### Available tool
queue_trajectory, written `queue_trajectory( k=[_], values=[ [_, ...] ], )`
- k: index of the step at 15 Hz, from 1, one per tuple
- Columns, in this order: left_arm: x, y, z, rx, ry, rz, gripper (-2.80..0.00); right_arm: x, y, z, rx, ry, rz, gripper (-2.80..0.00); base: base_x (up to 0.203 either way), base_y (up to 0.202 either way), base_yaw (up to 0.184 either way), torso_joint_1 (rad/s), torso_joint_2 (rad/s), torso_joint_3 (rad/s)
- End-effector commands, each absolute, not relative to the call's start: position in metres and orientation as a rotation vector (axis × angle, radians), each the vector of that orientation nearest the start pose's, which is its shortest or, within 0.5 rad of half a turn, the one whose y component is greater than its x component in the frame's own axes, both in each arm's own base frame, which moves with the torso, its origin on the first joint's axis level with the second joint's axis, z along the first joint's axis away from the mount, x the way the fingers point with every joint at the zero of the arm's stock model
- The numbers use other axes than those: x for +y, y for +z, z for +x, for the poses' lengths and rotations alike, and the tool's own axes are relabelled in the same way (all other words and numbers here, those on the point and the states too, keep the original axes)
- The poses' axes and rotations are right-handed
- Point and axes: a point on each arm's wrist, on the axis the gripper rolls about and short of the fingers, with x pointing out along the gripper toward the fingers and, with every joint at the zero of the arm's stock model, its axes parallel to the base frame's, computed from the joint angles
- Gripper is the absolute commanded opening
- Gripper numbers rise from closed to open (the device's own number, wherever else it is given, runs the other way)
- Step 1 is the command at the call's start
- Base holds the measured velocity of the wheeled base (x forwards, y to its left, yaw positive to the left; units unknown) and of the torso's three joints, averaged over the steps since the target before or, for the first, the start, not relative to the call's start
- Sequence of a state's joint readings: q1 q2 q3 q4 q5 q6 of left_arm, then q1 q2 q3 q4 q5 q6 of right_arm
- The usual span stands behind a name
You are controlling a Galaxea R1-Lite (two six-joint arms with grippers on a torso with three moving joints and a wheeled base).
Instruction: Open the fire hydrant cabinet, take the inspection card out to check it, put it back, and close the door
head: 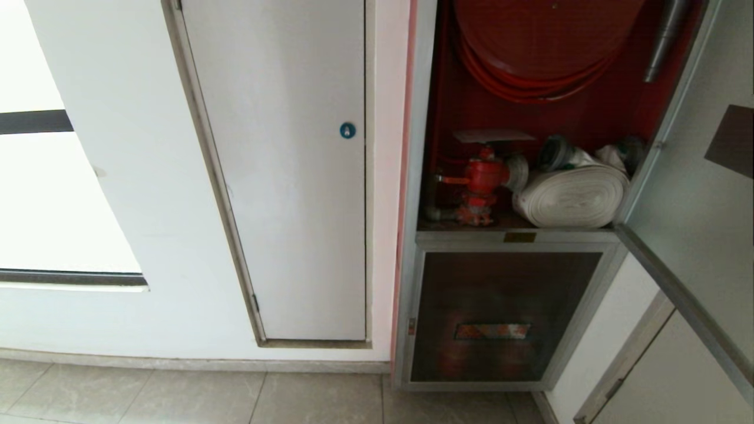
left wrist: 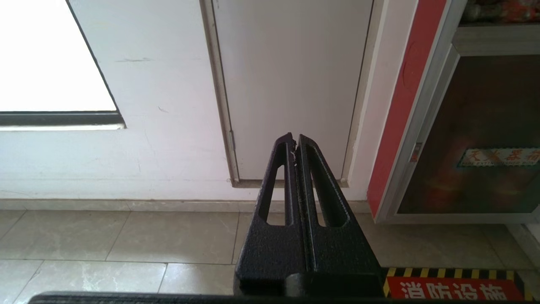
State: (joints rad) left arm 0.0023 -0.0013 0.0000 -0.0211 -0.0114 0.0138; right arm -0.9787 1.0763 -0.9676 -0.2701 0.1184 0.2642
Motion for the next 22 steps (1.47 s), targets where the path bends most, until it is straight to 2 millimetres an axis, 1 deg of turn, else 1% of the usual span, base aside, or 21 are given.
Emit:
queue_trajectory(
  k=[1,6,9,14,16,20,22],
  values=[
    [0.0,0.076,-0.022,-0.015,-0.008,0.014,-2.8,-0.103,0.338,0.084,-0.264,-0.753,0.16,-2.8,0.0,0.0,0.0,0.0,0.0,0.0],
    [0.0,0.076,-0.022,-0.015,-0.008,0.014,-2.8,-0.086,0.341,0.092,-0.261,-0.624,0.152,-2.8,0.0,0.0,0.0,0.0,0.0,0.0],
    [0.0,0.076,-0.022,-0.015,-0.008,0.014,-2.8,-0.066,0.342,0.102,-0.251,-0.447,0.164,-2.8,0.0,0.0,0.0,0.0,0.0,0.0],
    [0.0,0.076,-0.022,-0.015,-0.008,0.014,-2.8,-0.042,0.34,0.118,-0.205,-0.164,0.16,-2.8,0.0,0.0,0.0,0.0,0.0,0.0],
    [0.0,0.076,-0.022,-0.015,-0.009,0.014,-2.8,-0.037,0.336,0.134,-0.164,-0.071,0.174,-2.8,0.0,0.0,0.0,0.0,0.0,0.0],
    [0.0,0.076,-0.022,-0.015,-0.008,0.014,-2.8,-0.03,0.329,0.173,-0.077,0.063,0.194,-2.8,0.0,0.0,0.0,0.0,0.0,0.0],
    [0.0,0.076,-0.022,-0.015,-0.009,0.014,-2.8,-0.026,0.329,0.196,-0.043,0.133,0.201,-2.8,0.0,0.0,0.0,0.0,0.0,0.0]
  ],
)
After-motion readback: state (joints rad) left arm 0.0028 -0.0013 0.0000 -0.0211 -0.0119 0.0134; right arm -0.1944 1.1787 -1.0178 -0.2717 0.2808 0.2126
